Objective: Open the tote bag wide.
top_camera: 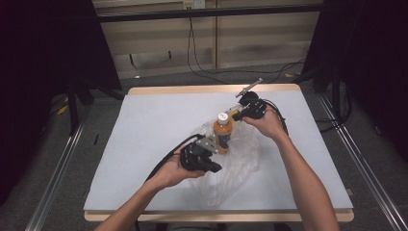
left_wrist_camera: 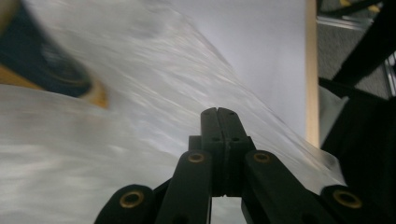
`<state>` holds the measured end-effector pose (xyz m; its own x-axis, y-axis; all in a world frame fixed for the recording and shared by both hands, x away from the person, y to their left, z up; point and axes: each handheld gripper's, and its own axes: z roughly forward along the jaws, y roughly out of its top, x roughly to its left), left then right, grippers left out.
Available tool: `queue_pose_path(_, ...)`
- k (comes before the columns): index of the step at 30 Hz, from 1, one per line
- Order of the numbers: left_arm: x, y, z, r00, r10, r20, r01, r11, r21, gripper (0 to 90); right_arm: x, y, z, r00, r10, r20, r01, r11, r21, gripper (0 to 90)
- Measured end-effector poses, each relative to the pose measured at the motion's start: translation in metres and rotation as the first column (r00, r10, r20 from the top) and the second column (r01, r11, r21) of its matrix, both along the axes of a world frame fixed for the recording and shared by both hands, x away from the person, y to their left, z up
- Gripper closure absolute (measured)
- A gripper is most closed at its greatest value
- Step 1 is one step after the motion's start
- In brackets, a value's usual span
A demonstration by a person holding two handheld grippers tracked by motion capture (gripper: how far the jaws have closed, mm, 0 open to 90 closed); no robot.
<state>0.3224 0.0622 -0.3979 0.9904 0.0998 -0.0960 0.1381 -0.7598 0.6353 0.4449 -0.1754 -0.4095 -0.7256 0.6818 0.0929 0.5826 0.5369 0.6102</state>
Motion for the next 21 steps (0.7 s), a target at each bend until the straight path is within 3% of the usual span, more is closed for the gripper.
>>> queue_pose_path(3, 0.007, 0.001, 0.000, 0.9999, 0.011, 0.009, -0.011, 0.9999, -0.006, 90.0, -0.020, -0.001, 0.009, 0.9977, 0.066, 0.013, -0.066, 0.998, 0.014, 90.0)
queue_pose_path(6, 0.012, -0.001, -0.002, 0.9995, 0.029, 0.010, -0.029, 0.9996, -0.006, 90.0, -0.038, -0.005, 0.010, 0.9956, 0.088, 0.034, -0.088, 0.996, 0.020, 90.0)
queue_pose_path(10, 0.019, -0.003, -0.007, 0.9990, 0.044, 0.004, -0.044, 0.9990, 0.003, 90.0, -0.059, -0.011, 0.014, 0.9918, 0.099, 0.081, -0.106, 0.990, 0.087, 90.0)
queue_pose_path(12, 0.021, -0.003, -0.010, 0.9985, 0.055, -0.007, -0.055, 0.9984, -0.016, 90.0, -0.070, -0.010, 0.019, 0.9870, 0.123, 0.103, -0.135, 0.984, 0.119, 90.0)
queue_pose_path(16, 0.029, -0.003, -0.014, 0.9962, 0.086, -0.011, -0.086, 0.9962, -0.009, 90.0, -0.085, 0.007, 0.026, 0.9748, 0.184, 0.126, -0.196, 0.976, 0.092, 90.0)
queue_pose_path(21, 0.033, -0.002, -0.020, 0.9954, 0.095, -0.014, -0.095, 0.9954, 0.008, 90.0, -0.097, 0.019, 0.019, 0.9674, 0.236, 0.092, -0.244, 0.966, 0.084, 90.0)
